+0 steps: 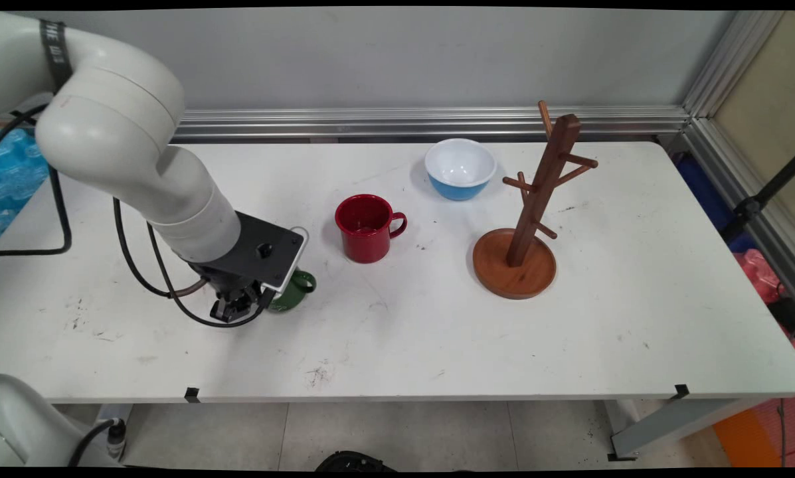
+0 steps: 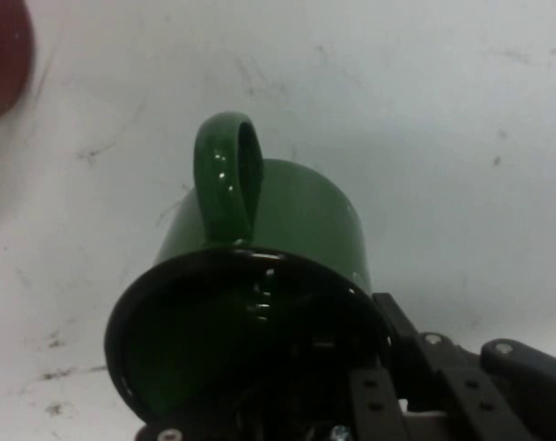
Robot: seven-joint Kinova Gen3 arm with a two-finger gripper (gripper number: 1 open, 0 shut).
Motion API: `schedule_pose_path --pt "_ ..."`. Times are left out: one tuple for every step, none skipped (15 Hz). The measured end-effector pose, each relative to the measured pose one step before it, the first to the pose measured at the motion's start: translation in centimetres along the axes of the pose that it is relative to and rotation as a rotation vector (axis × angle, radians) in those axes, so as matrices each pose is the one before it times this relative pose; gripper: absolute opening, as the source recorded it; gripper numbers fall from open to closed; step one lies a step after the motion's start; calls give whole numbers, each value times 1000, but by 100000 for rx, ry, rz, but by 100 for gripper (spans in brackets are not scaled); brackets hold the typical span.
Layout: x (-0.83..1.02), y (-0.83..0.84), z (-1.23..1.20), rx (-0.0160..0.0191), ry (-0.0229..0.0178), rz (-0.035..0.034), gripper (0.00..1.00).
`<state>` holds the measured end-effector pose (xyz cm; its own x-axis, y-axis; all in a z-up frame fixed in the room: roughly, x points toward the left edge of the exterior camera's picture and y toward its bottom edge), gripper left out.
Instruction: Place the picked object on the table
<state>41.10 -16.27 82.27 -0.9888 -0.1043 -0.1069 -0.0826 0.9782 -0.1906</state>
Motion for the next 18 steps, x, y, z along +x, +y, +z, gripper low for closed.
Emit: schedule_pose_path --pt "-26 27 195 -121 -770 550 0" --pt "-18 37 155 -229 -700 469 0" --pt "-7 33 167 -195 -707 537 0" --pt "8 15 150 -162 -592 540 0" --pt "1 15 121 -139 -465 428 0" --pt "4 12 114 -96 -402 459 0" --pt "11 9 103 -93 -358 442 0" --pt "21 6 66 -96 -192 306 0" --pt "27 1 93 -71 -225 457 100" --pt "36 16 79 -146 -56 347 100" --pt "38 27 70 -228 79 233 100" --pt "60 61 101 -488 302 375 100" --pt "30 66 94 -550 427 288 100" --pt "9 39 68 -423 438 246 100" --pt "-9 9 21 -210 286 176 100" --pt "-20 -2 11 -268 524 196 100" --pt "-14 -9 -26 -186 394 116 100" --pt "-22 -61 -99 -143 697 75 100"
